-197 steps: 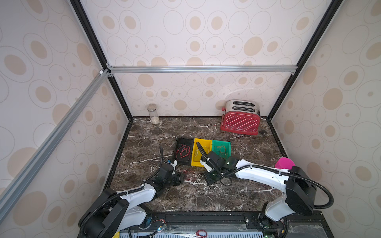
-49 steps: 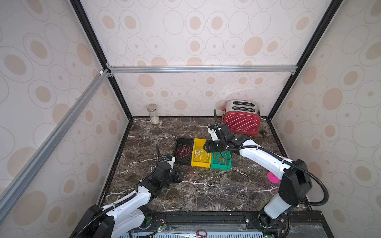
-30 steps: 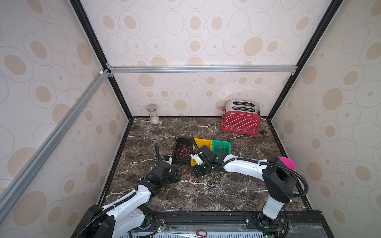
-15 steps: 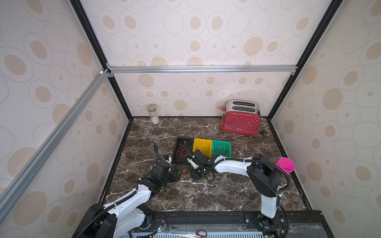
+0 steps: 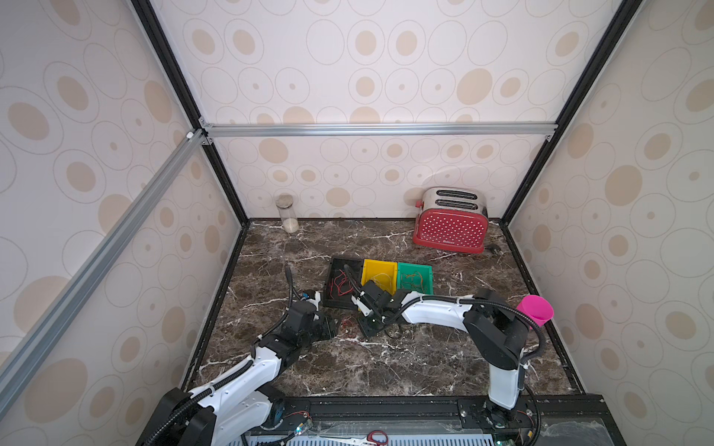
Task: Untangle and sort cables by color
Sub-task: Pick up the cable from the center of the table.
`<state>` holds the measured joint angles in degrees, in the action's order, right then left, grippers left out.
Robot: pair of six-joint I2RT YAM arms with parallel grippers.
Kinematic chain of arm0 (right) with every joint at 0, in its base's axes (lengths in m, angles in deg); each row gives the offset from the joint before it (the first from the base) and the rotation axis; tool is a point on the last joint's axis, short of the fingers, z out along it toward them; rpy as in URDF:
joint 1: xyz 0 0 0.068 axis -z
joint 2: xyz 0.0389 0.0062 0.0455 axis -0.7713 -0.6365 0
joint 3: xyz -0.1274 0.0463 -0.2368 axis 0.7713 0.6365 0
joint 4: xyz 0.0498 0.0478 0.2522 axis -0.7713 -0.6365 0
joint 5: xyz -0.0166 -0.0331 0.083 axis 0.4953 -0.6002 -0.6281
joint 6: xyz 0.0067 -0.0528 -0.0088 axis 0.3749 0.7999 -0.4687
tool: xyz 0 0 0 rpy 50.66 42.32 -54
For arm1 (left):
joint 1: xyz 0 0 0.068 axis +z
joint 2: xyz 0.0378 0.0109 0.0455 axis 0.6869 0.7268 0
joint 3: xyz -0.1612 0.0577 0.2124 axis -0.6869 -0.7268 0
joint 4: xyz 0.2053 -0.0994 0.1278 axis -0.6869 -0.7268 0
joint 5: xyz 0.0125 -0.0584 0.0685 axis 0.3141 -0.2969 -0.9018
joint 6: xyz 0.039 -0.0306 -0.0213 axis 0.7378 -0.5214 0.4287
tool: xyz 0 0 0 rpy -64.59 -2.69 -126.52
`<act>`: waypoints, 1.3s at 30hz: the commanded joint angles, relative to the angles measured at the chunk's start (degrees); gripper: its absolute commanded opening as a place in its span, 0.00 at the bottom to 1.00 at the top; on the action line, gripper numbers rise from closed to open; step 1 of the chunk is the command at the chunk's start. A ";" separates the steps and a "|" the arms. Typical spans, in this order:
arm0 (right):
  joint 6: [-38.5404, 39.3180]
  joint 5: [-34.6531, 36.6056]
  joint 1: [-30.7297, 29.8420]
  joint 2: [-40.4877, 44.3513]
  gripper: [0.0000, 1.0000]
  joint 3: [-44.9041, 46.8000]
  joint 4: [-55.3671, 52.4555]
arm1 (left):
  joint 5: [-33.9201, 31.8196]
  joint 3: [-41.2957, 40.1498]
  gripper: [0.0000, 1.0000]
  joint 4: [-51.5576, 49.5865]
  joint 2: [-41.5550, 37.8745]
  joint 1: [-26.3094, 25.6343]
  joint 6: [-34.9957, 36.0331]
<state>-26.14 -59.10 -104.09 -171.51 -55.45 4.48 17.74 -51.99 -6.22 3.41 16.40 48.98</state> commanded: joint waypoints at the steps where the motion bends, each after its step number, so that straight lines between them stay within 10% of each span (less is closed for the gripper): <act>1: 3.39 3.51 -0.28 6.92 0.00 1.16 -4.64 | 0.82 2.37 0.60 -0.81 -0.88 0.66 1.09; 15: 13.64 -1.79 -0.34 26.81 0.00 8.70 -4.89 | 6.95 3.15 0.60 5.21 3.92 0.68 0.75; 39: 4.33 -12.31 7.24 40.02 0.00 9.67 3.14 | 15.45 -5.77 0.61 23.34 7.54 -2.99 -6.17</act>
<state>-19.24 -72.04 -97.27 -134.09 -43.21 7.41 32.16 -57.23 13.28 11.57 14.02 44.02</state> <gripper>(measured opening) 0.041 0.613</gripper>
